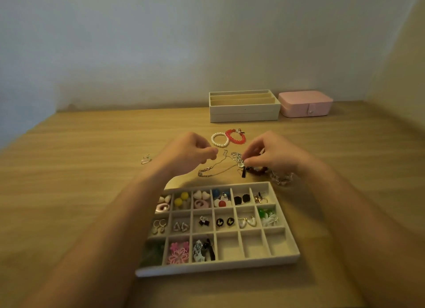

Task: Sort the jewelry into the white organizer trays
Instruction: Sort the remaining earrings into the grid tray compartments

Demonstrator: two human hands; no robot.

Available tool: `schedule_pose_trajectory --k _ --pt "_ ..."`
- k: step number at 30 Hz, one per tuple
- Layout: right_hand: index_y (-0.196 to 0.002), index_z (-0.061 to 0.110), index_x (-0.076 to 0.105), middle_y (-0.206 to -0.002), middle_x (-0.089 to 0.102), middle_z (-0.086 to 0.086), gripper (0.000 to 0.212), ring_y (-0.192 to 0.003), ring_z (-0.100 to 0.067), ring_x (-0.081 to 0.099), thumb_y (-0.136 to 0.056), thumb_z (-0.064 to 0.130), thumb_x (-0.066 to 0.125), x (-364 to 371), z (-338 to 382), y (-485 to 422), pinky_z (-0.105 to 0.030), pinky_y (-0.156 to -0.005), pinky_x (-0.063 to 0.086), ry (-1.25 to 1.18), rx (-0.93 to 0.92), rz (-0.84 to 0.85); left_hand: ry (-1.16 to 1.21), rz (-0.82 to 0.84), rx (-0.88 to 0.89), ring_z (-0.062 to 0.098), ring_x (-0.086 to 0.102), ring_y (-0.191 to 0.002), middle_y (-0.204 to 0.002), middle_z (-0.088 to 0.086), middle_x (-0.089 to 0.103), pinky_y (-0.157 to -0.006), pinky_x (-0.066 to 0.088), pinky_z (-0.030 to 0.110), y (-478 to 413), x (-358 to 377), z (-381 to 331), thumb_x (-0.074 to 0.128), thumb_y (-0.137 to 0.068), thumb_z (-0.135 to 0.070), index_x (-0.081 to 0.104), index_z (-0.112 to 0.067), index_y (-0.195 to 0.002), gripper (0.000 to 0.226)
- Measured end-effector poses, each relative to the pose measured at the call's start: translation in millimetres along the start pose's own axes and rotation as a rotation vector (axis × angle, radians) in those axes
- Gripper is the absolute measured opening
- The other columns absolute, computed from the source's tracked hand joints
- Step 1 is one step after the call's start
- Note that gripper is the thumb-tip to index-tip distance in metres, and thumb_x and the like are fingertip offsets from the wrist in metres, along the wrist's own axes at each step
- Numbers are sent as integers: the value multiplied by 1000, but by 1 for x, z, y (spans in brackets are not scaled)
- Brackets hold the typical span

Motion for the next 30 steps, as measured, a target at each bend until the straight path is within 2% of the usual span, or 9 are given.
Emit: schedule_pose_trajectory --k 3,6,9,11,14,19,21,27,30 --pt "-92 29 74 -94 69 13 3 -92 -3 64 -89 30 76 9 2 -3 -28 -82 59 139 2 11 121 -24 -13 10 54 -68 -76 -4 66 -63 40 29 -7 5 1 61 -96 -40 75 -26 -83 24" --pt "-83 28 71 -85 68 10 22 -82 0 57 -82 48 78 16 5 -5 -35 -80 59 300 56 -26 210 -38 -42 11 54 -70 -75 -3 65 -67 42 30 -7 7 13 61 -97 -39 76 -25 -84 24" --pt "-80 26 69 -90 68 6 30 -92 -5 56 -79 54 78 19 8 -8 -39 -80 59 439 116 -60 233 -64 -57 12 57 -74 -75 -3 65 -69 44 31 -5 7 23 60 -97 -41 76 -26 -84 26" --pt "-80 26 71 -92 71 4 23 -96 -3 55 -84 48 77 19 9 -9 -40 -83 60 430 124 -47 216 -78 -50 10 57 -73 -76 -5 65 -68 43 29 -3 10 25 60 -96 -43 76 -28 -84 25" --pt "-82 23 72 -82 71 6 13 -81 -7 65 -89 34 74 20 12 -9 -37 -80 61 412 134 -8 182 -34 -41 6 57 -70 -76 -8 67 -64 41 25 0 17 22 60 -96 -42 74 -28 -86 23" --pt "-87 20 69 -89 69 2 14 -81 -14 67 -84 32 77 18 13 -4 -37 -75 62 519 171 -14 168 -18 -31 8 61 -76 -78 -8 69 -65 42 25 3 18 21 61 -97 -40 75 -26 -86 23" --pt "-89 20 67 -90 68 1 8 -81 -17 66 -86 24 73 17 13 -3 -41 -75 62 561 184 -51 165 -28 -32 10 61 -77 -78 -7 69 -64 42 25 4 17 21 61 -97 -40 76 -26 -86 23" --pt "-82 15 70 -81 72 -2 12 -79 -19 71 -79 25 75 17 9 -1 -45 -74 63 454 197 29 166 -6 -47 10 62 -84 -85 -7 71 -66 41 23 5 18 19 59 -97 -40 75 -26 -91 22" --pt "-84 10 74 -83 75 -6 17 -81 -21 74 -84 27 74 13 3 -1 -44 -74 64 239 182 45 162 -1 -48 10 62 -83 -85 -7 70 -67 42 24 5 18 19 59 -97 -40 75 -26 -91 22"
Point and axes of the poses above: each hand's wrist, its own y-axis away from the middle knuckle, its own x-axis out of the palm, z = x × y, the point moved 4 cm from there along -y, towards the middle knuckle
